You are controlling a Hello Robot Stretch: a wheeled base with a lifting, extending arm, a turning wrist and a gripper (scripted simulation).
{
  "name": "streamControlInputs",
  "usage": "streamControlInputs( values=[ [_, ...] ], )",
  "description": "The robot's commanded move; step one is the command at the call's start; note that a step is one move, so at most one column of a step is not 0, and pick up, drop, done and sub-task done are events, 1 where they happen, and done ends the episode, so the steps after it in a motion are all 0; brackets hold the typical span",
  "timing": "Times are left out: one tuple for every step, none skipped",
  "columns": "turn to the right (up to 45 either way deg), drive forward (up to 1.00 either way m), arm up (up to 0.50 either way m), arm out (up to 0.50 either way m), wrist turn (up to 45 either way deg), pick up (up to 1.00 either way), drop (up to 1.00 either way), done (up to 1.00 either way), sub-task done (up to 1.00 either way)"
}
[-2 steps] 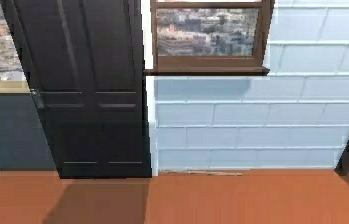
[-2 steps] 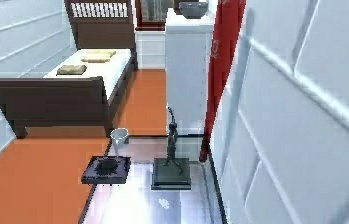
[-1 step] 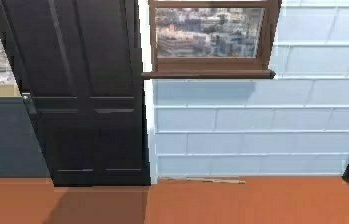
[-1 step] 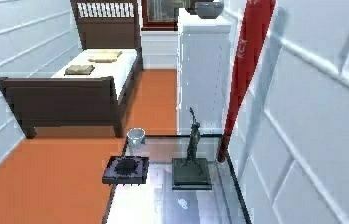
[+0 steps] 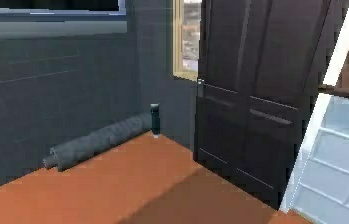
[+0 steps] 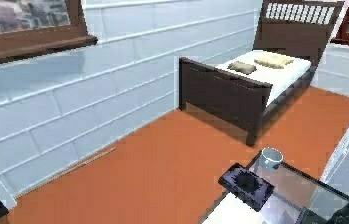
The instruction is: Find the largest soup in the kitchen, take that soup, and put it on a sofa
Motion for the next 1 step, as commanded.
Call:
streamControlInputs(
  values=[
    [-42.0,0.00,0.00,0.00,0.0,0.00,0.00,0.00,0.00]
  ],
)
